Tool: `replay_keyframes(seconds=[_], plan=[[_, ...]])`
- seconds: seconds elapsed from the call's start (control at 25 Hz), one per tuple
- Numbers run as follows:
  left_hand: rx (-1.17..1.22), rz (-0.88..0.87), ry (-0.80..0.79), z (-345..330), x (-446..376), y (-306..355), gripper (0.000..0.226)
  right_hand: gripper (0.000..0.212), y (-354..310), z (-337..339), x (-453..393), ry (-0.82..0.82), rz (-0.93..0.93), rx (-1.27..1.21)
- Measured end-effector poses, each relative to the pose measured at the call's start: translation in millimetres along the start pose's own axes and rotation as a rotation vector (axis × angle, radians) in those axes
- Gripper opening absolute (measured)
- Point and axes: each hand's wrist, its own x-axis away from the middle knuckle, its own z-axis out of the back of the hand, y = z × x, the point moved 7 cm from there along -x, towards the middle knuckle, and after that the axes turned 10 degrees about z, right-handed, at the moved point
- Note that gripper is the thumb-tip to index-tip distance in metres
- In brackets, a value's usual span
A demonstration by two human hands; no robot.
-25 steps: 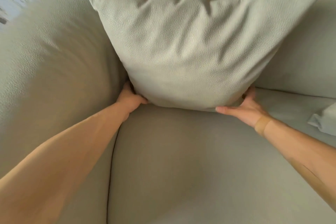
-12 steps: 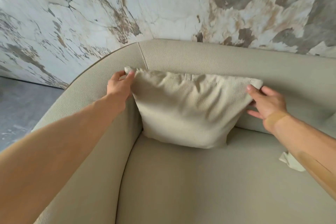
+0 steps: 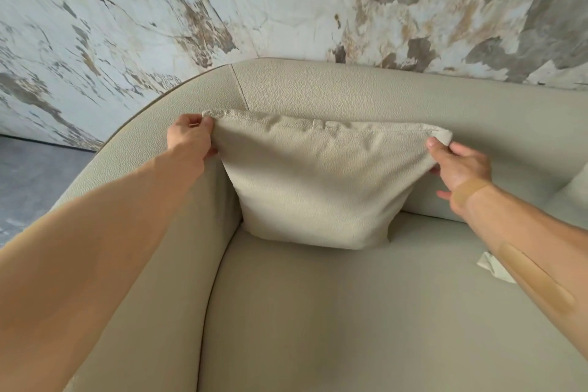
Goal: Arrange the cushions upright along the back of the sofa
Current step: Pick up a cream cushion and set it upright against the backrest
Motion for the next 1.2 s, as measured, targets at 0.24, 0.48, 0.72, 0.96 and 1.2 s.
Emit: replay_keyframes(seconds=[0.24,0.48,0.72,0.96,1.2], plan=[[-0.319,-0.294,0.0,4,57,19,0.064,0.073,-13,20,18,-0.18,0.138,0.439],[-0.751,-0.579,-0.103,-32,159,11,0.076,0.071,-26,94,66,-0.304,0.199,0.882],[-1.001,-0.78,-0.272,-117,262,5,0.092,0.07,-15,205,47,-0.254,0.153,0.994],[-1.018,-0.791,-0.3,-219,357,-9,0.092,0.073,24,347,-11,-0.232,0.131,1.005],[-1.072,-0.708,-0.28,-313,417,-34,0.091,0.076,73,490,-82,-0.225,0.082,1.005]])
